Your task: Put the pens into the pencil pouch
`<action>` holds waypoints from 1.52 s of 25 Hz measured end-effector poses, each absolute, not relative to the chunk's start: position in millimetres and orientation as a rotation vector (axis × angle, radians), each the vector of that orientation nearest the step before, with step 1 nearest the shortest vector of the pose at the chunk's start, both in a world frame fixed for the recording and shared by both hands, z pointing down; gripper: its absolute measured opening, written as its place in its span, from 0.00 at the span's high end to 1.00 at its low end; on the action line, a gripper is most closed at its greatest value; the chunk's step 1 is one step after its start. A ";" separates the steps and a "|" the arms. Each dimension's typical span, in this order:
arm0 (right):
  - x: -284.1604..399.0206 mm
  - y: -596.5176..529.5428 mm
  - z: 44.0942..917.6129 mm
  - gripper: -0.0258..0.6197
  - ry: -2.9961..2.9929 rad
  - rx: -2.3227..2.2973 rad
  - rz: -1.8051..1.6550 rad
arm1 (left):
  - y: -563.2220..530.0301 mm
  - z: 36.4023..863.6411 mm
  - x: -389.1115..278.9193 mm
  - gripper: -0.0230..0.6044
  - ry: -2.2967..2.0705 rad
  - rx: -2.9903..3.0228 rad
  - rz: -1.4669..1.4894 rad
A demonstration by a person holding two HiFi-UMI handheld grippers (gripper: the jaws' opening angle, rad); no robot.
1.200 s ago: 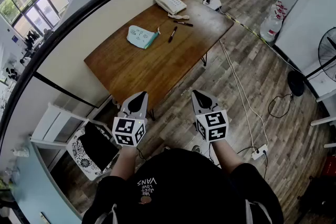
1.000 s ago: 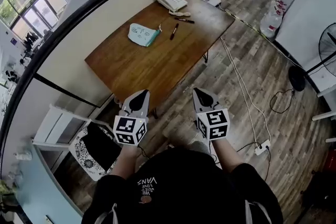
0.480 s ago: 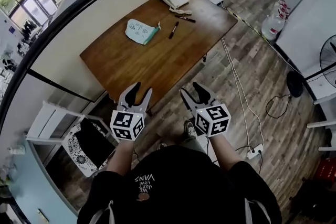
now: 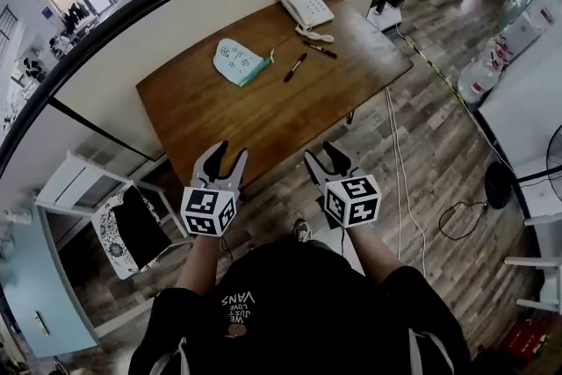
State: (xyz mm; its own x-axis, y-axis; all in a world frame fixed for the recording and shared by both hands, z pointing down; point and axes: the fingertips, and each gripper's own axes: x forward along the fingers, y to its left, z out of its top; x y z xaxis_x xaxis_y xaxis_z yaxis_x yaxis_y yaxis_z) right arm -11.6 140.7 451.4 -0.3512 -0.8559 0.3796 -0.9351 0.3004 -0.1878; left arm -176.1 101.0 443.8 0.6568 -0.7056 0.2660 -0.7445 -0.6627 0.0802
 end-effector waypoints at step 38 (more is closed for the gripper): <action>70.9 17.4 473.4 0.67 -2.334 1.544 0.610 | -15.1 466.5 -109.7 0.69 -1.307 2.573 0.333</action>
State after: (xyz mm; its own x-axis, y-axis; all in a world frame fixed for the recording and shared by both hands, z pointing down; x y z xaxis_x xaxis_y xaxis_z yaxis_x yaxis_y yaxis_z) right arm 70.9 17.4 473.4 -0.3916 -0.8032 0.4489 -0.9201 0.3409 -0.1928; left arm -109.7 -15.1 466.5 0.5746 -0.7591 0.3058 -0.8129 -0.5727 0.1058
